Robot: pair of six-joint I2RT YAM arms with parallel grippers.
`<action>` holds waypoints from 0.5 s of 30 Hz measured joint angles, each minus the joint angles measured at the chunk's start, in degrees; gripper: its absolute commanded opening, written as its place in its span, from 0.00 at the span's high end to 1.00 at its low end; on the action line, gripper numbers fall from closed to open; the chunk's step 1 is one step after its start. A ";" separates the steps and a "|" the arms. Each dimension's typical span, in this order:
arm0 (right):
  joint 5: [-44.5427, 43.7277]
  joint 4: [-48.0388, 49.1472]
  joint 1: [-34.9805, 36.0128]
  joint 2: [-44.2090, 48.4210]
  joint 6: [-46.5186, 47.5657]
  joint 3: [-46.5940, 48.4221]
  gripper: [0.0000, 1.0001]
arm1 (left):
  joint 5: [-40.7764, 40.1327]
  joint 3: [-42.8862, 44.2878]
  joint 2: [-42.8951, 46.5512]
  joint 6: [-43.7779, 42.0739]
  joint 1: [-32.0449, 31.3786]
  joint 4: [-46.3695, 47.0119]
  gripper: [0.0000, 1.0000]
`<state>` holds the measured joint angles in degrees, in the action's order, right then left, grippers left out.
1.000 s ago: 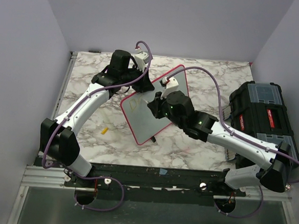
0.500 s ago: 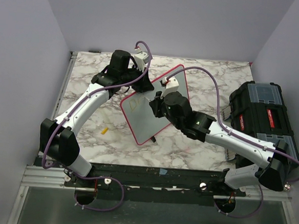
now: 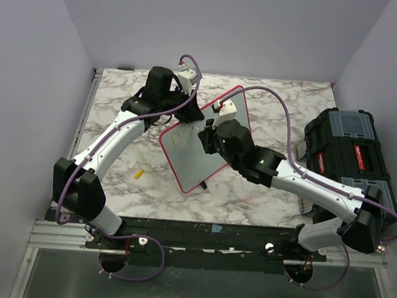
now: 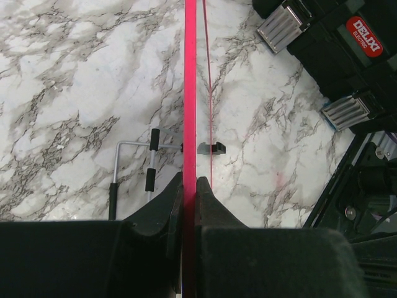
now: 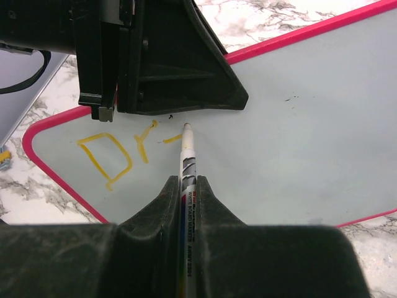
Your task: Write a sentence on the whiteboard
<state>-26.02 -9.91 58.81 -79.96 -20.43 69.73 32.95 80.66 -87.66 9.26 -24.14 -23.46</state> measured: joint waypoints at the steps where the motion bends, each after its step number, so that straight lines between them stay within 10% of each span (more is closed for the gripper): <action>1: 0.11 0.00 0.00 -0.07 0.07 0.09 0.99 | -0.04 0.00 0.00 0.00 0.00 -0.02 1.00; 15: 4.35 1.90 -0.07 -0.09 -0.57 -1.22 0.99 | -1.05 0.00 0.00 0.04 0.02 -0.42 1.00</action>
<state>-21.67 -8.01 58.74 -80.05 -20.99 68.51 31.90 80.66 -87.66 9.30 -24.12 -23.88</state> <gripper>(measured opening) 0.111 0.074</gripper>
